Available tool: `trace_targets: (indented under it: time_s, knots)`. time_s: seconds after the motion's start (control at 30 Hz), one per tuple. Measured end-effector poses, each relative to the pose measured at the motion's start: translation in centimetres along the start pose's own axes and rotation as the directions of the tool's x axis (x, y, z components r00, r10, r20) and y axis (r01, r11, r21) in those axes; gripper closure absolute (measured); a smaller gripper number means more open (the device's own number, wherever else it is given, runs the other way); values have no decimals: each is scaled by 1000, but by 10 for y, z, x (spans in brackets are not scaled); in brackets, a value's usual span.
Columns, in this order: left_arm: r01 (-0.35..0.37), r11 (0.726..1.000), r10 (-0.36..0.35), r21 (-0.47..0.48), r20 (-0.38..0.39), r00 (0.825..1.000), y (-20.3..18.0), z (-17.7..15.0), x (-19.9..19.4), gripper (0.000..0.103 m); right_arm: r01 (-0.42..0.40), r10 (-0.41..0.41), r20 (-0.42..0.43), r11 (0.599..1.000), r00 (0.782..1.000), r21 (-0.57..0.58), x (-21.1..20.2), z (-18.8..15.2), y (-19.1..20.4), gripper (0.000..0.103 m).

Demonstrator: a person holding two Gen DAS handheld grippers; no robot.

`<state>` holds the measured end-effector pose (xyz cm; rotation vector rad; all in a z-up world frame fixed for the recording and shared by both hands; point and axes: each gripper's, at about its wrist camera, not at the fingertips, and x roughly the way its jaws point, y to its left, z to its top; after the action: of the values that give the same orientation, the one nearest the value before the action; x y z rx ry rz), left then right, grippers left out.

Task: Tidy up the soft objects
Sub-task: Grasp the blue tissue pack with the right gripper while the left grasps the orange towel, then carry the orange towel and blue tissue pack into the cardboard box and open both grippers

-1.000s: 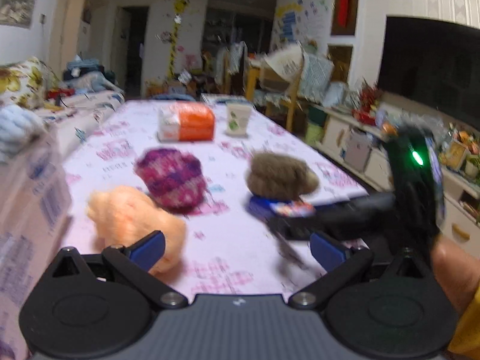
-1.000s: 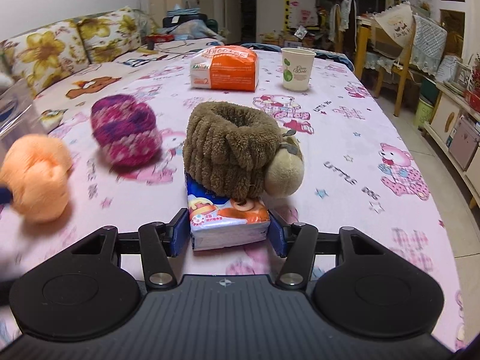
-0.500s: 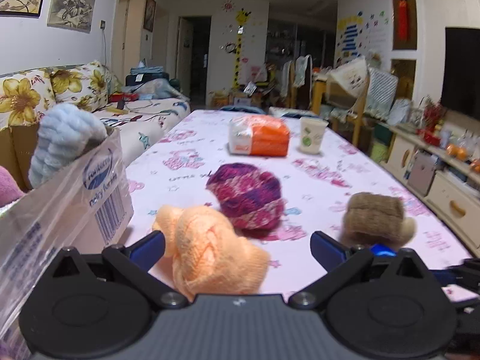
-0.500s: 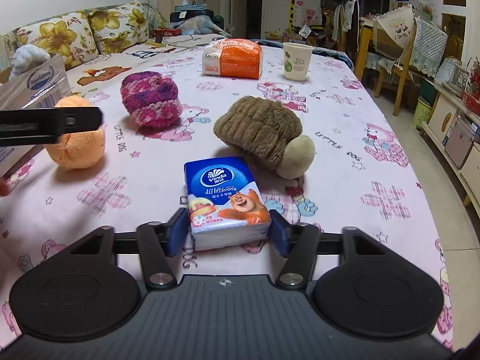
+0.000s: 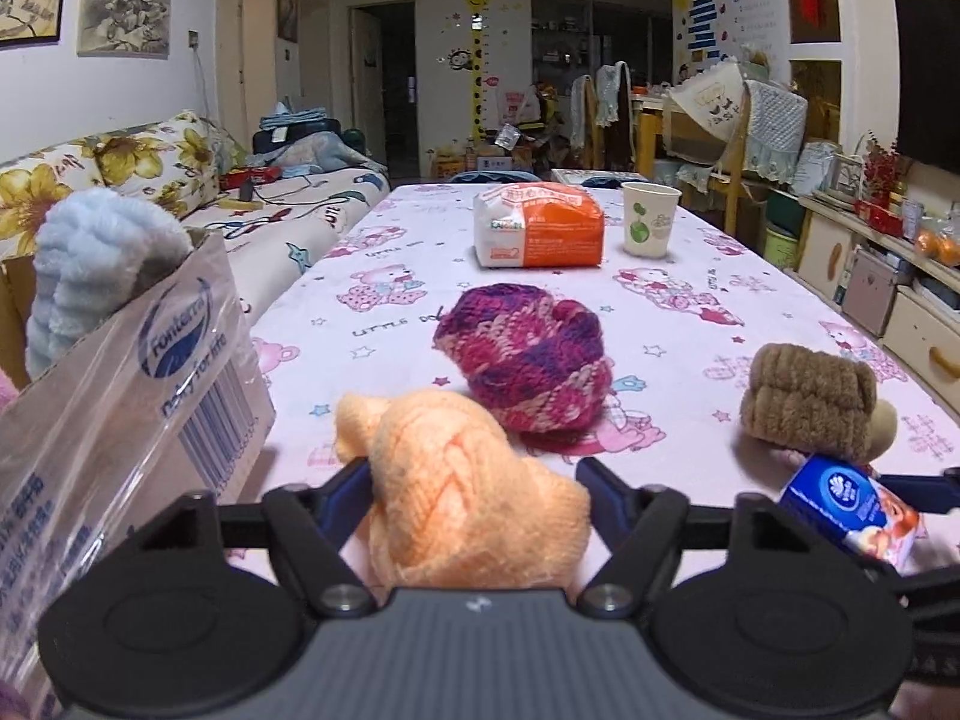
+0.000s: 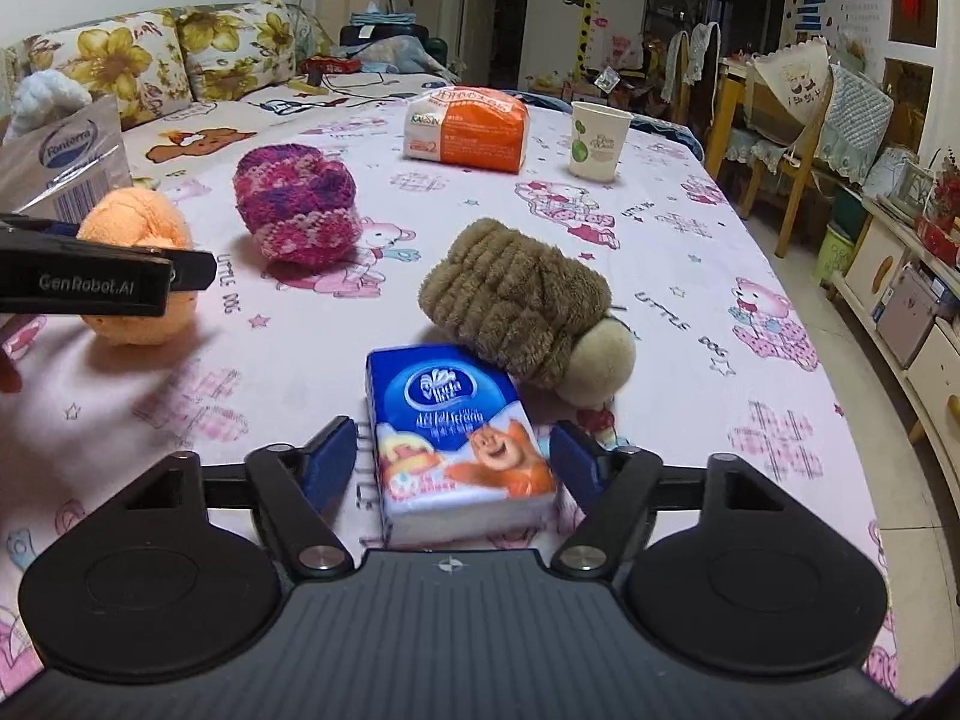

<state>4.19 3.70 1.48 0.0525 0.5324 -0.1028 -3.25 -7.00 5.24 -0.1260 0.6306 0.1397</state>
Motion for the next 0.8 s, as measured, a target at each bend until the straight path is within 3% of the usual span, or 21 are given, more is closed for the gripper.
trace_targets:
  time_s: [0.03, 0.2, 0.53, 0.8]
  knots:
    - [3, 1000, -3, -5, 1, 1000, 0, 0, -1, 35, -2, 2, -4, 1000, 1000, 2, 1, 2, 0, 31]
    - [29, 999, -29, -16, 12, 1000, 5, 1, -7, 41, 10, -10, -8, 1000, 1000, -24, 4, 6, 6, 33]
    - [79, 997, -77, -11, 106, 991, 9, 7, -42, 41, -68, 69, -12, 997, 998, 46, 0, 17, 11, 34]
    - [127, 990, -115, -54, 185, 976, 17, 18, -78, 41, -106, 103, 32, 988, 994, 108, -12, 29, 15, 34]
